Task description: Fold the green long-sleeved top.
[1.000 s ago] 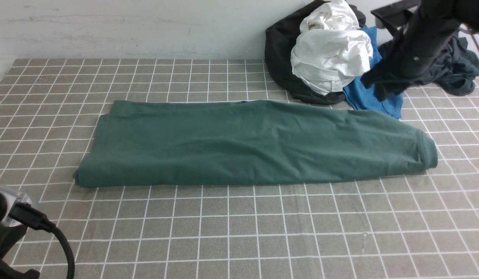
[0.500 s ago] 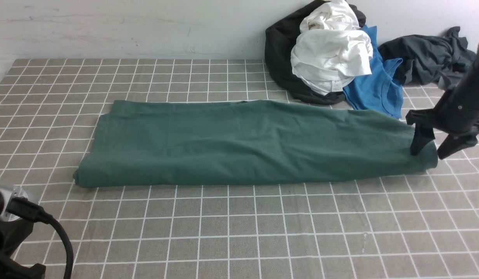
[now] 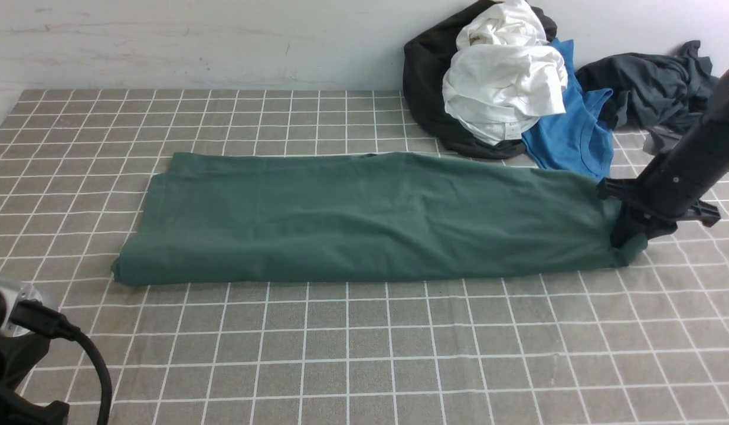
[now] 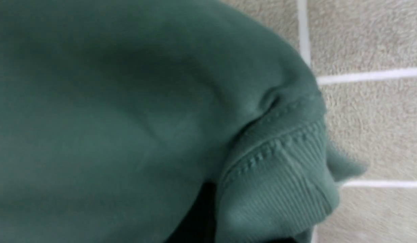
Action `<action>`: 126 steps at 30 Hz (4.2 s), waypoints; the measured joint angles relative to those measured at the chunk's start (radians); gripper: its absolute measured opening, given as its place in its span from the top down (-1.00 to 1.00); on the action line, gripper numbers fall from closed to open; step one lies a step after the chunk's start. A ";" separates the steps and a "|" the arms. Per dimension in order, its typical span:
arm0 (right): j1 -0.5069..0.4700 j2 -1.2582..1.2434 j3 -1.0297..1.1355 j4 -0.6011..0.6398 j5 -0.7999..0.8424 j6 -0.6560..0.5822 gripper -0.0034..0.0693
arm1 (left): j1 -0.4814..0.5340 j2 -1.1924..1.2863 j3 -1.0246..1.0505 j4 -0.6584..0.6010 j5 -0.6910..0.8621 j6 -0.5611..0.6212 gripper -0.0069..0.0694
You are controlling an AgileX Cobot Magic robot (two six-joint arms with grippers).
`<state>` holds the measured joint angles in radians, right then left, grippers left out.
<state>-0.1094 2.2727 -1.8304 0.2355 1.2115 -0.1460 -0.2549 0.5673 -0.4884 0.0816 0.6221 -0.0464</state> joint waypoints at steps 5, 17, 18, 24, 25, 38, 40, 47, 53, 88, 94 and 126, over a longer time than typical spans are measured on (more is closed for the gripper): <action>0.011 -0.099 -0.069 -0.284 0.018 0.005 0.92 | 0.000 0.000 0.000 0.000 0.001 0.000 0.84; 0.247 -0.377 -0.139 -0.273 0.041 0.110 0.92 | 0.000 0.000 0.000 0.000 -0.048 -0.002 0.84; 0.257 -0.377 -0.139 -0.265 0.041 0.110 0.92 | 0.000 0.000 0.000 0.000 -0.049 -0.002 0.84; 0.563 -0.255 -0.139 -0.061 -0.115 0.154 0.92 | 0.000 0.000 0.000 0.000 -0.052 -0.003 0.84; 0.602 -0.218 -0.139 -0.048 -0.167 0.155 0.92 | 0.000 0.000 0.000 0.000 -0.052 -0.006 0.84; 0.758 0.061 -0.236 -0.033 -0.368 0.162 0.44 | 0.000 0.000 0.002 0.000 -0.023 -0.005 0.84; 0.758 0.058 -0.305 -0.062 -0.326 0.162 0.17 | 0.000 0.000 0.002 0.000 -0.022 -0.006 0.84; 0.758 0.043 -0.440 -0.219 -0.109 0.162 -0.07 | 0.000 -0.085 0.002 0.000 -0.022 -0.007 0.84; 0.758 0.106 -0.448 -0.183 -0.049 0.170 0.37 | 0.000 -0.241 0.006 0.029 -0.042 -0.006 0.84; 0.811 -1.115 0.697 -0.349 -0.272 0.159 0.94 | 0.000 -0.469 0.172 0.053 -0.218 -0.006 0.84; 0.811 -1.456 1.194 -0.295 -0.637 0.163 0.94 | 0.000 -0.469 0.172 0.053 -0.219 -0.006 0.84; 0.206 -2.282 1.857 -0.336 -0.932 0.238 0.94 | -0.001 -0.470 0.173 0.053 -0.207 -0.006 0.84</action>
<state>0.0962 -0.0095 0.0266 -0.1006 0.2794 0.0917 -0.2560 0.0970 -0.3159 0.1345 0.4150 -0.0521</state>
